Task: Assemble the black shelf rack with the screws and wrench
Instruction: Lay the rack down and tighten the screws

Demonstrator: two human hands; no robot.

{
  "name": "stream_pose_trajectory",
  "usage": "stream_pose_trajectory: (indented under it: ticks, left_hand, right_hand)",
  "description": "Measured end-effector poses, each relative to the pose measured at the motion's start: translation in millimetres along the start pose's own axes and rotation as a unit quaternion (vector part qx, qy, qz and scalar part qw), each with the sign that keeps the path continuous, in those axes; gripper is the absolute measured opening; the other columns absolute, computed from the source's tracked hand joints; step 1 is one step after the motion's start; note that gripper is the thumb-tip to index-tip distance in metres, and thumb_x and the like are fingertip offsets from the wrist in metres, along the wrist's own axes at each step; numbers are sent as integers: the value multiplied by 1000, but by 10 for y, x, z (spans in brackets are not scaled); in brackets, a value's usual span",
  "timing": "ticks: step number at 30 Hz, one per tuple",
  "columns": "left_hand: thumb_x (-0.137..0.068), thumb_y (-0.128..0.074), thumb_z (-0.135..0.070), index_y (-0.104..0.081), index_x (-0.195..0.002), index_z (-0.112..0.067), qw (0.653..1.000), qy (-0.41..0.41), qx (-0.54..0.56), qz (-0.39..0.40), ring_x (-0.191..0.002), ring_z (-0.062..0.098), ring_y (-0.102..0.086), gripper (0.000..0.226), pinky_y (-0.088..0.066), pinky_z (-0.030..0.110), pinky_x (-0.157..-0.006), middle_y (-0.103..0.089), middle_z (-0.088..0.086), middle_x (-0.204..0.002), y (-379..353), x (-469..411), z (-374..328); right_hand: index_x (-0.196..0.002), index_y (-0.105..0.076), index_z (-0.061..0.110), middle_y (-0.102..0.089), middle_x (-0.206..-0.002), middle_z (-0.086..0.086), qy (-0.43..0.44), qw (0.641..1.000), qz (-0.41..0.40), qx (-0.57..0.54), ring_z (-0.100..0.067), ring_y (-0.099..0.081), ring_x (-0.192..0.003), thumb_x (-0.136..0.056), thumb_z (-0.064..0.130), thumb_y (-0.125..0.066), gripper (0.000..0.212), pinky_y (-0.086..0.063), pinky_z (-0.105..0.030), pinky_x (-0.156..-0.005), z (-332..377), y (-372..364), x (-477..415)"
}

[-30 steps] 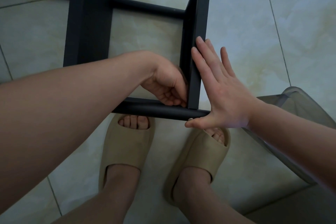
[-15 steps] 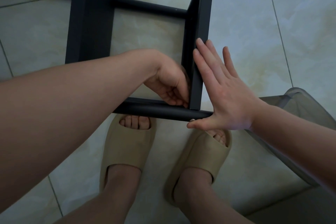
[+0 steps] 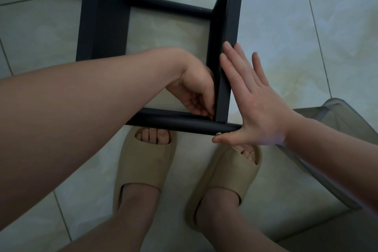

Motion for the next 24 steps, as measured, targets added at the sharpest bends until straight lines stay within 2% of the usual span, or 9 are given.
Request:
stream_pose_trajectory:
  ticks: [2,5,8,13,19,24]
  left_hand:
    - [-90,-61,2,-70,-92,-8,1000,4,-5,2,-74,13,-64,14,-52,24,-72,-71,5,-83,0,8,10]
    - [-90,-65,-7,-71,-90,-13,1000,11,-23,-5,-70,11,-62,9,-50,21,-68,-72,1,-83,4,5,31]
    - [-91,-63,-3,-70,-84,-11,1000,12,-15,-1,-64,9,-60,13,-51,18,-59,-71,2,-75,-2,-13,27]
    - [-90,-60,2,-71,-90,-8,1000,12,3,4,-70,12,-63,14,-53,22,-71,-70,5,-80,-2,-10,18]
    - [-91,-64,-5,-70,-86,-11,1000,16,-13,1,-66,10,-60,11,-49,18,-61,-70,2,-76,-12,-18,47]
    - [-90,-61,3,-70,-89,-7,1000,8,6,5,-69,11,-63,14,-54,21,-67,-70,5,-79,0,-12,24]
  right_hand:
    - [-160,-3,-2,4,-169,-18,0,1000,-1,-3,-31,12,-156,-71,84,-62,137,9,-52,-125,-1,0,0]
    - [-160,-2,-2,4,-169,-18,1,1000,-2,-4,-32,12,-156,-71,84,-62,137,8,-53,-125,-3,4,0]
    - [-160,-2,-2,4,-169,-18,1,1000,-3,-6,-31,12,-156,-71,84,-61,137,8,-53,-125,-5,5,0]
    - [-160,-2,-2,4,-169,-19,2,1000,-4,-7,-31,12,-156,-72,85,-60,137,9,-52,-125,-4,0,1]
    - [-160,-3,-2,4,-169,-18,3,1000,-3,-10,-31,12,-156,-72,85,-60,136,8,-53,-125,-5,2,4]
    - [-160,-3,-2,4,-169,-18,0,1000,-2,-10,-31,12,-156,-72,84,-61,136,9,-52,-125,-5,6,7]
Point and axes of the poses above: each hand's wrist, its own x-axis away from the middle knuckle, its own y-axis out of the back of the hand, z = x × y, the point moved 7 cm from there along -x, towards the middle knuckle
